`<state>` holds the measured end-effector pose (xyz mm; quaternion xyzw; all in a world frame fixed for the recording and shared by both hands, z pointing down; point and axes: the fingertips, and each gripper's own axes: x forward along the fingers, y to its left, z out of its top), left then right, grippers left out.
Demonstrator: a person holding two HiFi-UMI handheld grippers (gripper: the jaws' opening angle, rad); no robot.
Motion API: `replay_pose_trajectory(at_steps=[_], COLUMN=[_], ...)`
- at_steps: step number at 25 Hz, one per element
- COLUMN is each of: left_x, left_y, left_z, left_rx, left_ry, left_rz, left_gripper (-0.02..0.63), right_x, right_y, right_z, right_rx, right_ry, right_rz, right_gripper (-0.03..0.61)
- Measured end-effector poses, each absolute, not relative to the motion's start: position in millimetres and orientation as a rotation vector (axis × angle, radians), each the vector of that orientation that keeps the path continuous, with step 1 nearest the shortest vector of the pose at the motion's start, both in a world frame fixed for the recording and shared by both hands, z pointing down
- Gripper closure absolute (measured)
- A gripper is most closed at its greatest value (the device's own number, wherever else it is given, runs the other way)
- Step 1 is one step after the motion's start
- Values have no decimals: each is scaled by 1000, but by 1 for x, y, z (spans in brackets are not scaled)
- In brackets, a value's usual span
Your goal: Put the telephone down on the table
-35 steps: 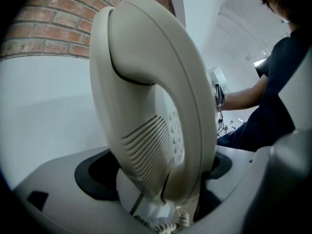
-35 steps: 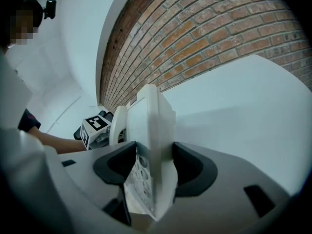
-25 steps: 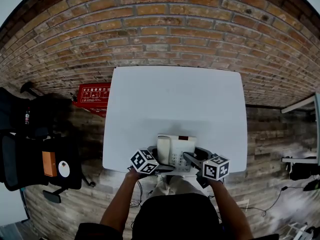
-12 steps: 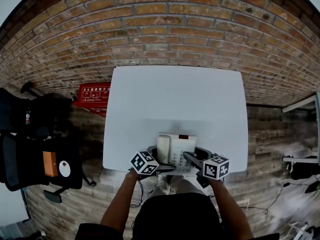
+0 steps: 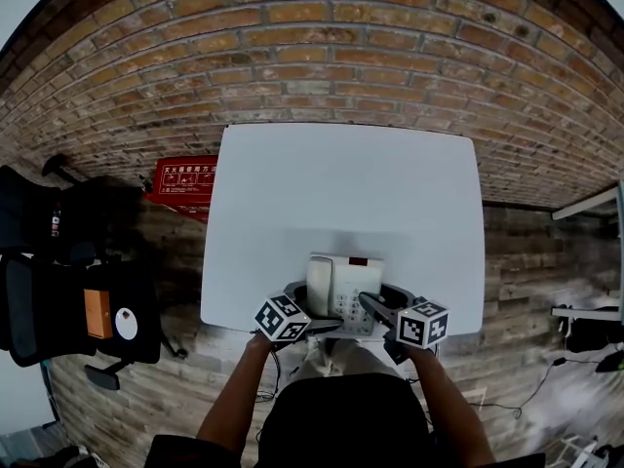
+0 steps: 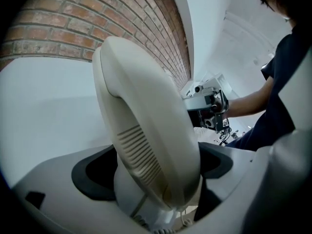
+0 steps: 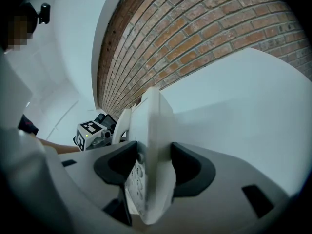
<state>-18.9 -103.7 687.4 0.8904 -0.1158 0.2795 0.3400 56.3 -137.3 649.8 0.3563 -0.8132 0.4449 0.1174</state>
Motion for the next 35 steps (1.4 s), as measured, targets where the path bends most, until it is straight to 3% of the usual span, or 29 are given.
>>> replay_pose_trajectory(at_steps=[30, 32, 35], left_x=[-48, -55, -66], left_y=[-106, -110, -122], left_z=[667, 654, 629], left_rx=[2299, 2323, 2390], left_ry=[-507, -546, -638], left_rz=[654, 650, 658], left_gripper=[130, 156, 271], right_x=[61, 61, 61], right_y=[-140, -140, -141], right_z=[661, 661, 661], right_rx=[1084, 1087, 1092], right_ry=[-2337, -2336, -2336], right_rz=[1352, 1350, 1348], right_gripper=[350, 350, 350])
